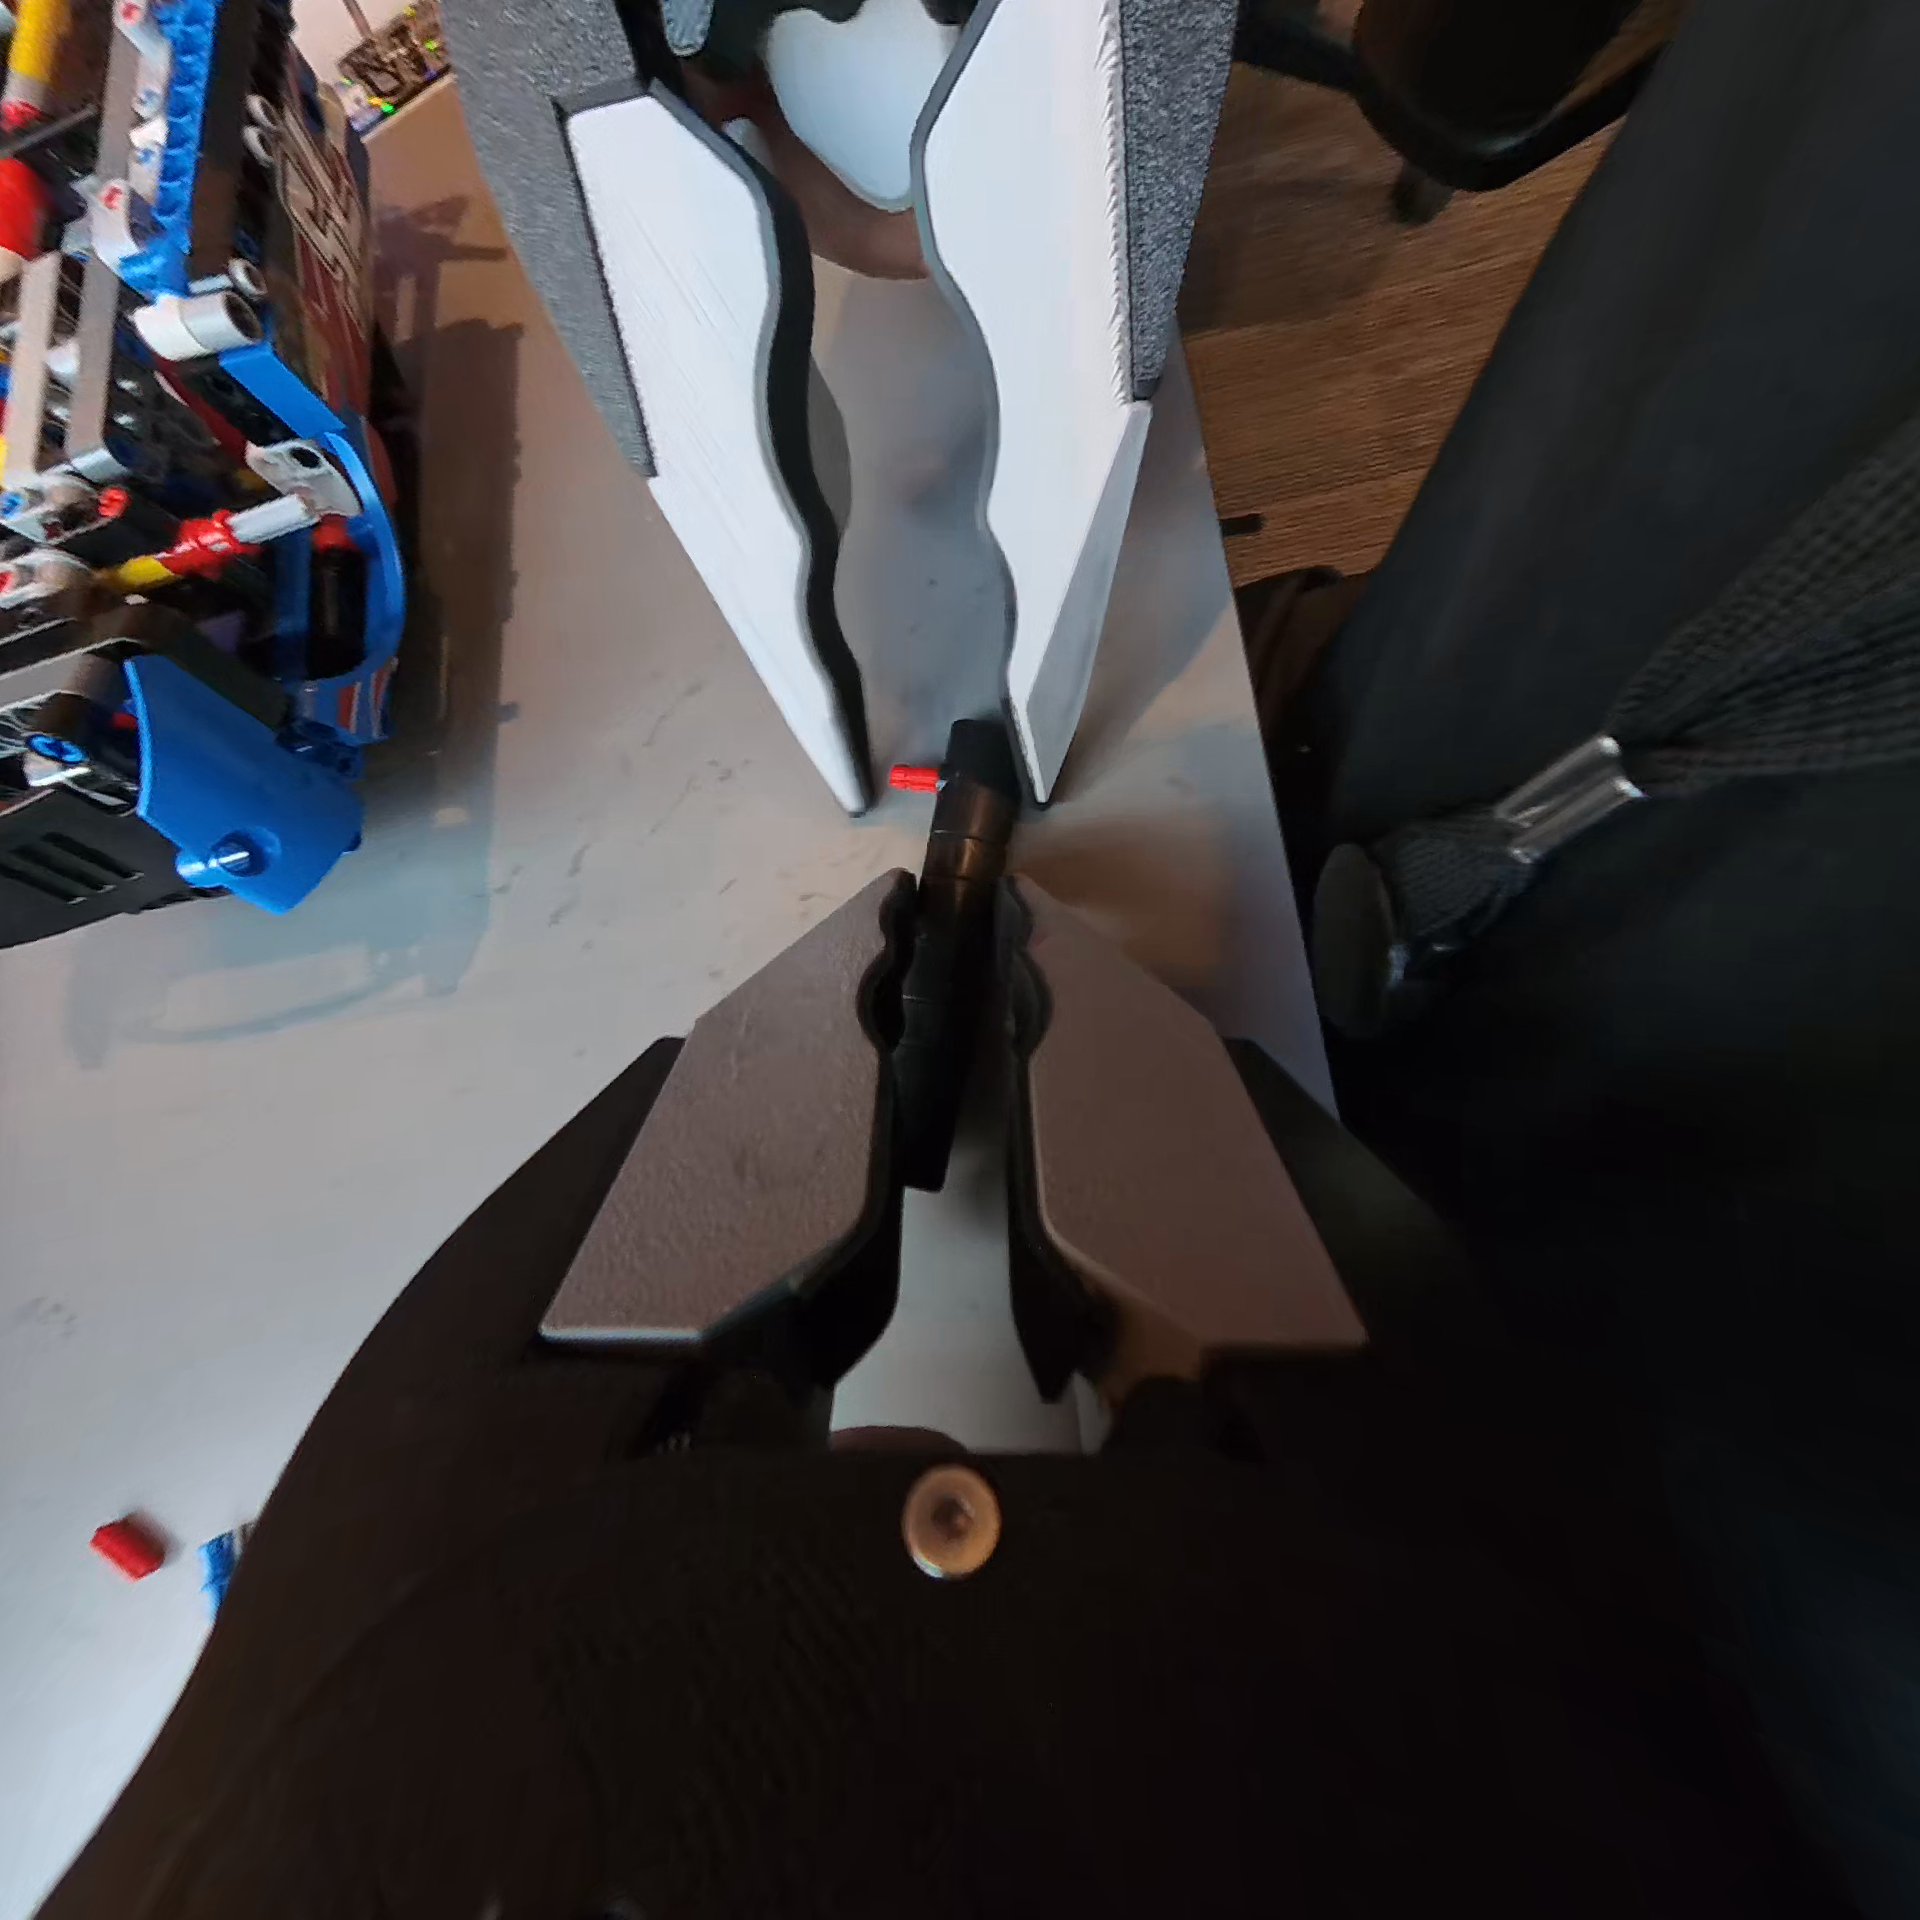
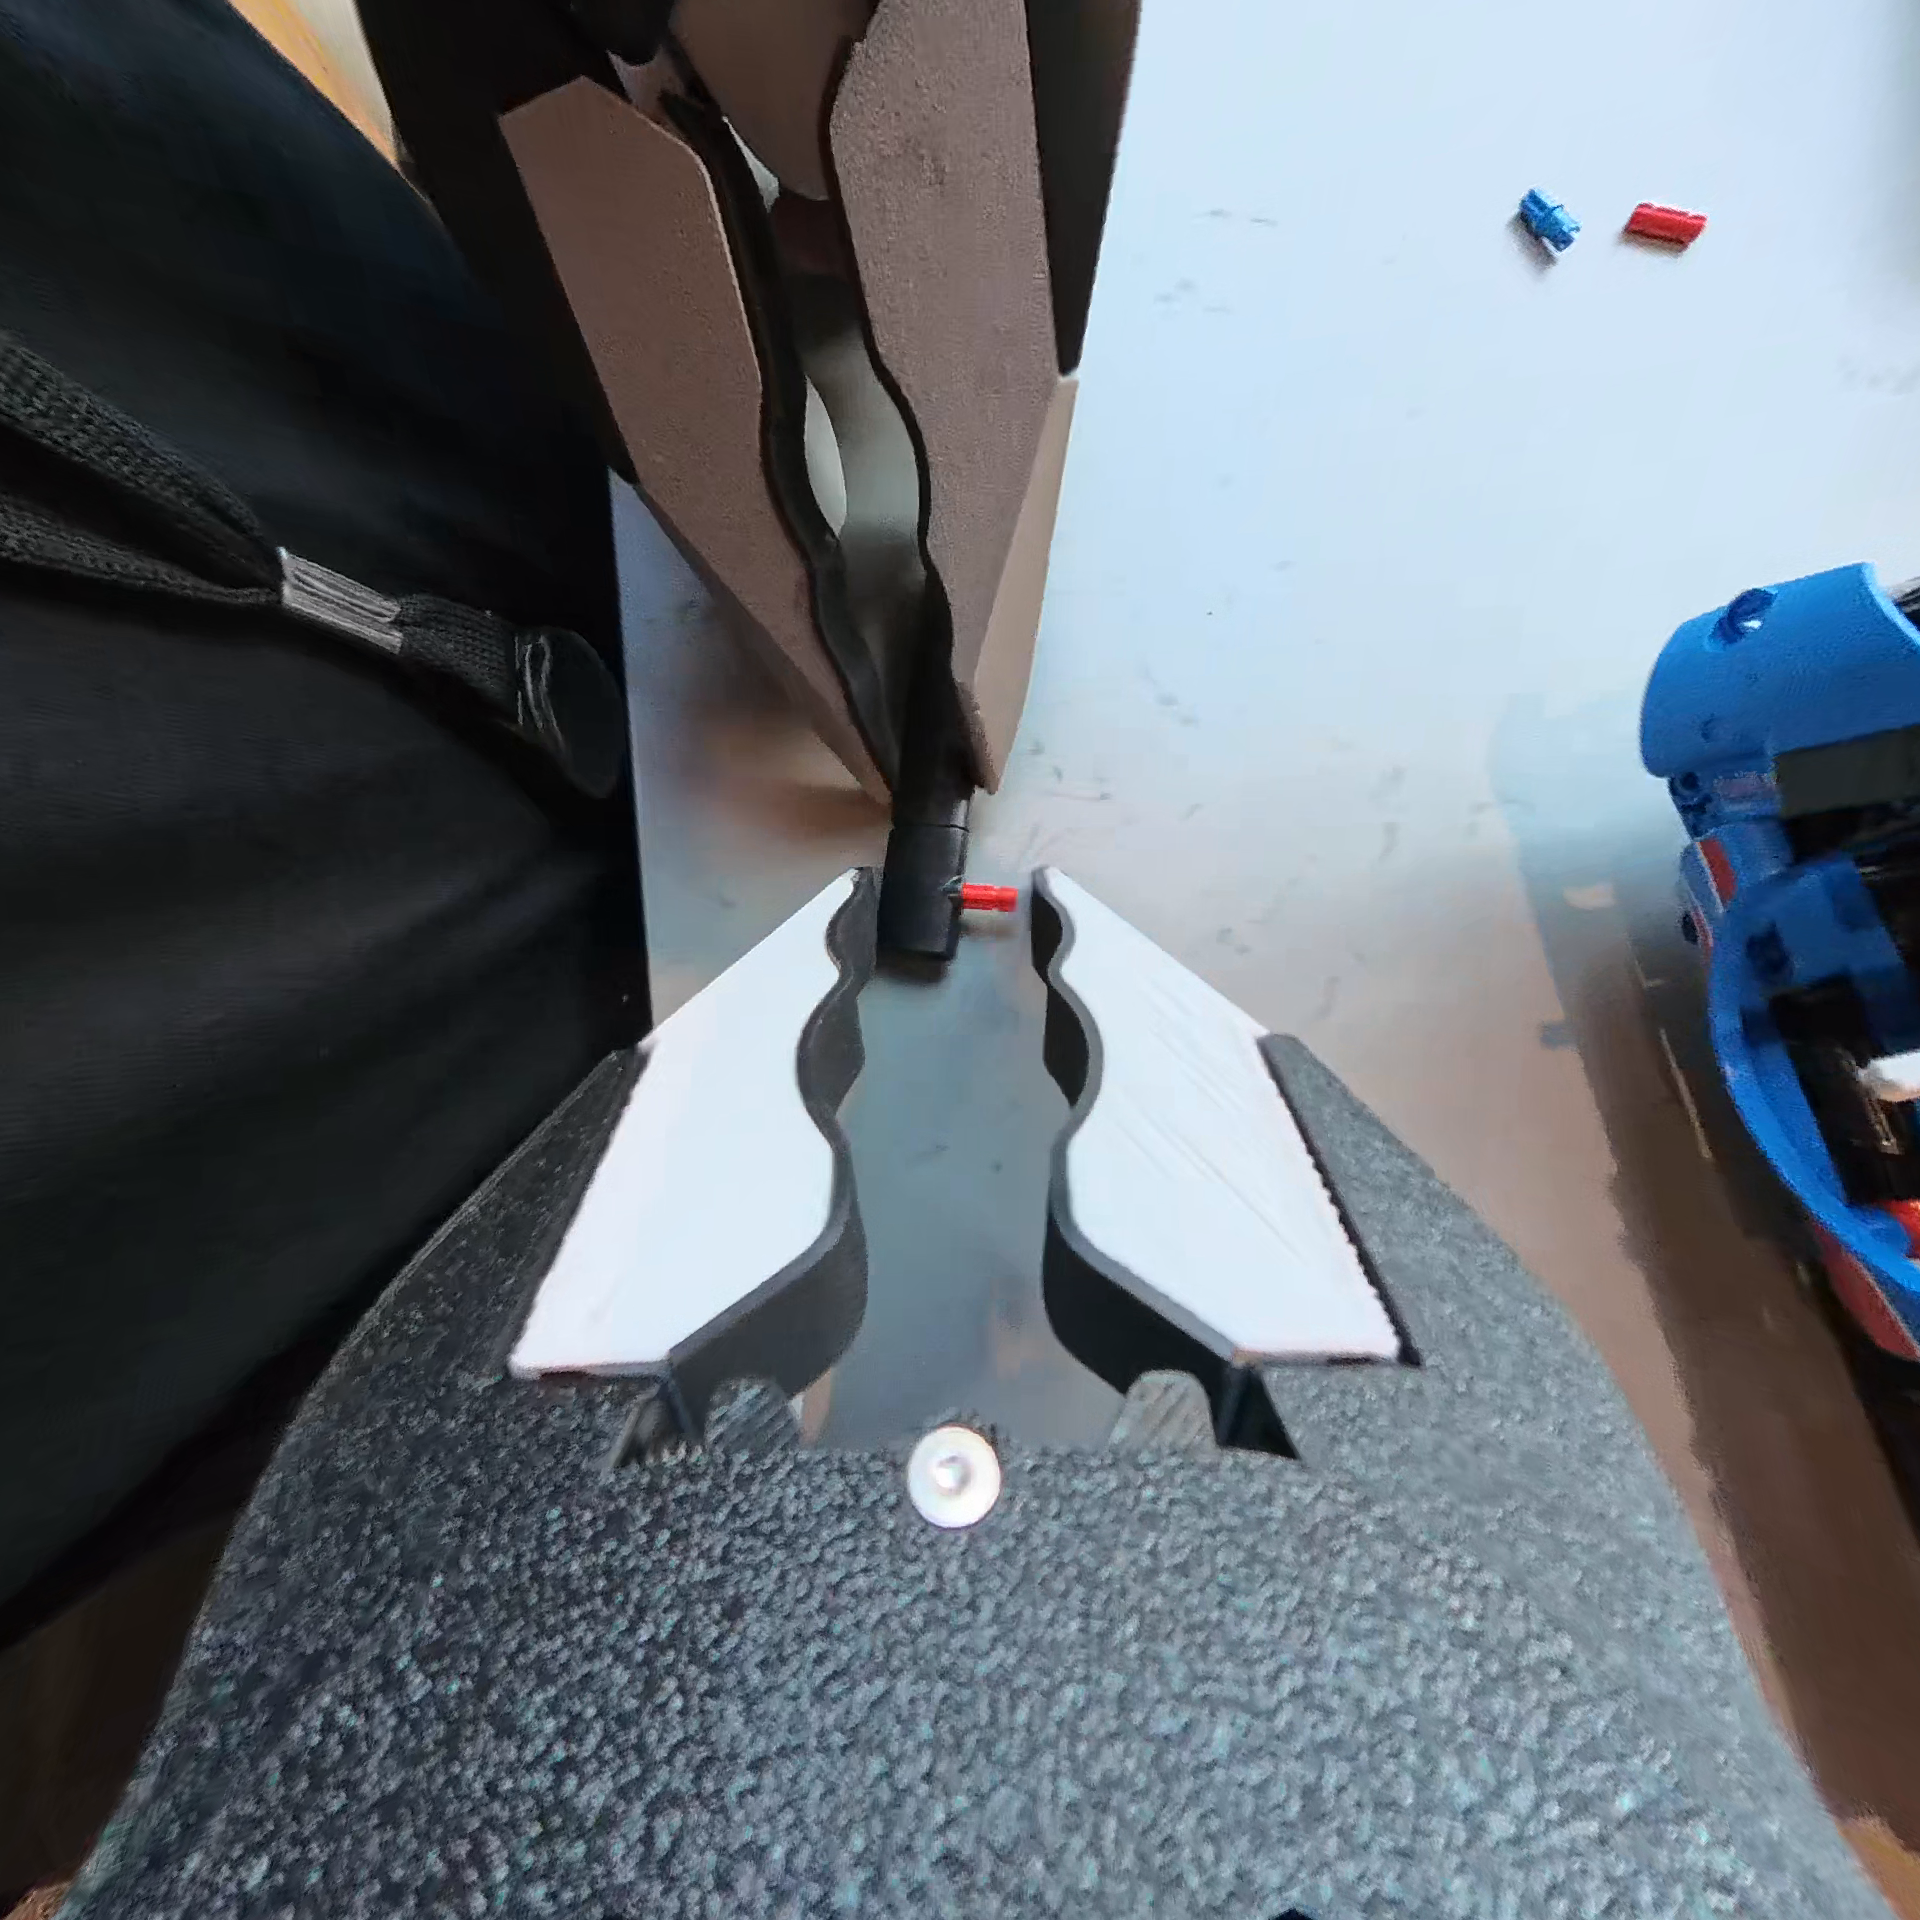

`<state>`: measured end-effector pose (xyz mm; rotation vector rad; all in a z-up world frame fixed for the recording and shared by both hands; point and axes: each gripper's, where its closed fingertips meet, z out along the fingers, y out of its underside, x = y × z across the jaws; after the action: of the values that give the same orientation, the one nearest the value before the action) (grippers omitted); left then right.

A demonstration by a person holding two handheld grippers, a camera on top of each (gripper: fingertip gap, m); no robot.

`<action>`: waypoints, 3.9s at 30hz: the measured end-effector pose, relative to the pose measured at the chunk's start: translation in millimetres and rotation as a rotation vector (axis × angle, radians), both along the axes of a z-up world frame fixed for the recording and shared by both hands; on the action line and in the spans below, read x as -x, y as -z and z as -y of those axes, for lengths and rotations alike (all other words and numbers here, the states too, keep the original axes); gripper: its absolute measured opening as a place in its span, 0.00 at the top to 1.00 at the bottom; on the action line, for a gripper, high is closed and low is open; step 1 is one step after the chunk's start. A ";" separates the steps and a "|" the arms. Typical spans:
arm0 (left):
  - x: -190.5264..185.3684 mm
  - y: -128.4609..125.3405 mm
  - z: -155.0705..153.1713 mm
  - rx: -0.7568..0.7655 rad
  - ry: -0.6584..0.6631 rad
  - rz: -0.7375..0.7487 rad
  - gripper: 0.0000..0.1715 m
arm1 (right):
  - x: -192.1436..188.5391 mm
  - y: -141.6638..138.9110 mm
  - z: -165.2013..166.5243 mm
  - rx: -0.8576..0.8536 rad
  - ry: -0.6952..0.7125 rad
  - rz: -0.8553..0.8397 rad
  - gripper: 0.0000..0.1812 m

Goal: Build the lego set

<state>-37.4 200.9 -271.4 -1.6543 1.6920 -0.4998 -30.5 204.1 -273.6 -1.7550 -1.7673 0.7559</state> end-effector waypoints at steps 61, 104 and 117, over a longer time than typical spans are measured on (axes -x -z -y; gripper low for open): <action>141.9 3.4 -167.3 0.337 -0.689 -0.194 0.99 | -30.3 -45.7 -42.8 -0.111 0.214 -0.309 0.80; 28.5 -46.4 -14.8 0.114 -0.099 0.048 0.86 | -14.8 -46.7 -35.3 0.036 0.174 -0.217 0.98; 49.0 -3.5 -59.4 -0.038 -0.213 -0.162 0.80 | -4.4 -6.3 9.7 0.084 0.081 -0.054 0.98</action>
<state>-86.3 260.3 -267.9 -1.8629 1.6022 -0.2358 -26.1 194.4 -267.3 -1.8312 -1.6405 0.8461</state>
